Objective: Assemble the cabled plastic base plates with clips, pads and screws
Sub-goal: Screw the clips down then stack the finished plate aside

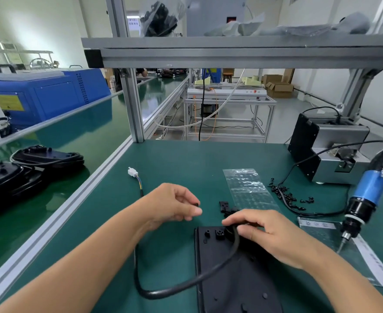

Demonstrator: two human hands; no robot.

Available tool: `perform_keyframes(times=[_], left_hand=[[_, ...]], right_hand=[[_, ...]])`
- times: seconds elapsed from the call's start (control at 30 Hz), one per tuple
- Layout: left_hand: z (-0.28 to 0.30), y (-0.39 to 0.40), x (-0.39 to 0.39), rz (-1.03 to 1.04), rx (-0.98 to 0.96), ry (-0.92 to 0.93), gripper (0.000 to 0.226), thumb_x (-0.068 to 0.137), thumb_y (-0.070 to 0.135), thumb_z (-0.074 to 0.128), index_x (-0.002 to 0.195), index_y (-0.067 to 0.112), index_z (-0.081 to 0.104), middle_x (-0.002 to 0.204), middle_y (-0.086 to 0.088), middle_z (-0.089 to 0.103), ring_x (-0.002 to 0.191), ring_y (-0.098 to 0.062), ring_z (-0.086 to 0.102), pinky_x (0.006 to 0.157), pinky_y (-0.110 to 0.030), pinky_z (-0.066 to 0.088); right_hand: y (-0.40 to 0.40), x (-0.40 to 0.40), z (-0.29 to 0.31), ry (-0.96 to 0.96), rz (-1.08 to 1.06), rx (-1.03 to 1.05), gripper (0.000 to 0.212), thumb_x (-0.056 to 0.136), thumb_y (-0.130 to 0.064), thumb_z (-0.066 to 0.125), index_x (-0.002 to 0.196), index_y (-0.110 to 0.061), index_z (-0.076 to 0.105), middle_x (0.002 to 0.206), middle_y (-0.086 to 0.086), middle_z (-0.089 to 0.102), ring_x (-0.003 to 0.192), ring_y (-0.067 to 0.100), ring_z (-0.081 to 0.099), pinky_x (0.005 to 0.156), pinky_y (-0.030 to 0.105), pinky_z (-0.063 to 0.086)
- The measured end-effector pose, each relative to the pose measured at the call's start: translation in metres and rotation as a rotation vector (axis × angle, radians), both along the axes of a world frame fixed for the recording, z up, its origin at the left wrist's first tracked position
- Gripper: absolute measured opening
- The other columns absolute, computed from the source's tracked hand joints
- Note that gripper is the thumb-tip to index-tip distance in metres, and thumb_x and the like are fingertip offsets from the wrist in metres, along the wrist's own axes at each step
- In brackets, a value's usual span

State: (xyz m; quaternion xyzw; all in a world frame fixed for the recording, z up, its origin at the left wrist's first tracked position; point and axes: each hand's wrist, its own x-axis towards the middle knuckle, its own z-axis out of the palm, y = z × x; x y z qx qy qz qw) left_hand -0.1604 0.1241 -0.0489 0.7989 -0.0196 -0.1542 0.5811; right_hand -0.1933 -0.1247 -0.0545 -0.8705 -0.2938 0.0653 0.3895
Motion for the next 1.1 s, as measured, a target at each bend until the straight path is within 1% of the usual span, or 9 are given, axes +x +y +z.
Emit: perform_keyframes(times=[0.13, 0.2, 0.4, 0.5, 0.6, 0.7, 0.83, 0.93, 1.1], left_hand=[[0.014, -0.013, -0.003, -0.028, -0.257, 0.135, 0.011, 0.073, 0.003, 0.076, 0.079, 0.009, 0.069, 0.069, -0.005, 0.069, 0.051, -0.009, 0.059, 0.05, -0.015, 0.048], [0.018, -0.017, -0.006, -0.052, -0.302, 0.168, 0.01, 0.075, 0.0, 0.073, 0.082, 0.007, 0.068, 0.07, -0.008, 0.069, 0.052, -0.01, 0.06, 0.048, -0.014, 0.047], [0.019, -0.022, -0.009, -0.039, -0.326, 0.232, 0.012, 0.083, -0.006, 0.062, 0.087, 0.004, 0.066, 0.074, -0.016, 0.07, 0.054, -0.015, 0.064, 0.048, -0.016, 0.049], [0.02, -0.023, -0.009, -0.051, -0.324, 0.24, 0.016, 0.083, -0.011, 0.057, 0.088, 0.004, 0.062, 0.082, -0.019, 0.072, 0.059, -0.017, 0.068, 0.05, -0.016, 0.05], [0.022, -0.022, -0.009, -0.108, -0.33, 0.23, 0.015, 0.076, -0.005, 0.067, 0.085, 0.007, 0.067, 0.087, -0.018, 0.073, 0.066, -0.017, 0.069, 0.065, -0.021, 0.051], [0.021, -0.024, -0.011, -0.157, -0.353, 0.217, 0.015, 0.067, 0.0, 0.069, 0.08, 0.007, 0.07, 0.083, -0.016, 0.073, 0.075, -0.021, 0.07, 0.079, -0.03, 0.053], [0.018, -0.026, -0.014, -0.162, -0.347, 0.175, 0.014, 0.074, -0.008, 0.064, 0.085, 0.001, 0.066, 0.081, -0.018, 0.072, 0.069, -0.023, 0.072, 0.072, -0.028, 0.059], [0.019, -0.027, -0.016, -0.156, -0.302, 0.141, 0.015, 0.081, -0.013, 0.06, 0.087, 0.0, 0.063, 0.075, -0.016, 0.071, 0.066, -0.02, 0.071, 0.064, -0.023, 0.057], [0.017, -0.027, -0.018, -0.156, -0.294, 0.125, 0.014, 0.083, -0.013, 0.059, 0.089, 0.0, 0.063, 0.072, -0.015, 0.07, 0.064, -0.018, 0.07, 0.063, -0.022, 0.055]], right_hand=[[0.007, 0.007, -0.004, 0.094, -0.045, 0.141, 0.01, 0.09, -0.015, 0.065, 0.097, -0.019, 0.071, 0.097, -0.002, 0.072, 0.091, 0.011, 0.065, 0.083, 0.02, 0.048], [0.01, 0.007, -0.006, 0.087, -0.055, 0.169, 0.006, 0.089, -0.015, 0.066, 0.094, -0.013, 0.07, 0.092, 0.005, 0.072, 0.085, 0.016, 0.065, 0.082, 0.027, 0.049], [0.014, 0.006, -0.009, 0.085, -0.082, 0.189, 0.001, 0.088, -0.016, 0.068, 0.089, -0.015, 0.068, 0.083, 0.0, 0.069, 0.075, 0.004, 0.059, 0.076, 0.02, 0.047], [0.017, 0.005, -0.007, 0.07, -0.093, 0.192, 0.008, 0.088, -0.014, 0.067, 0.082, -0.019, 0.065, 0.077, -0.006, 0.065, 0.07, 0.0, 0.056, 0.072, 0.015, 0.044], [0.021, 0.002, -0.005, 0.035, -0.119, 0.198, 0.013, 0.088, -0.013, 0.067, 0.078, -0.02, 0.062, 0.074, -0.007, 0.063, 0.067, -0.001, 0.054, 0.071, 0.013, 0.043], [0.023, -0.001, -0.005, 0.022, -0.138, 0.194, 0.015, 0.089, -0.012, 0.066, 0.077, -0.02, 0.061, 0.073, -0.009, 0.062, 0.066, -0.005, 0.052, 0.069, 0.011, 0.041], [0.024, -0.002, -0.005, 0.031, -0.147, 0.205, 0.014, 0.089, -0.012, 0.065, 0.078, -0.019, 0.062, 0.074, -0.007, 0.062, 0.066, -0.004, 0.052, 0.07, 0.012, 0.041], [0.024, -0.002, -0.005, 0.036, -0.15, 0.207, 0.015, 0.09, -0.013, 0.065, 0.078, -0.021, 0.062, 0.077, -0.005, 0.064, 0.069, -0.001, 0.054, 0.071, 0.013, 0.043], [0.024, -0.002, -0.006, 0.031, -0.163, 0.199, 0.016, 0.089, -0.015, 0.065, 0.077, -0.024, 0.061, 0.077, -0.006, 0.065, 0.07, -0.003, 0.055, 0.071, 0.012, 0.043]])
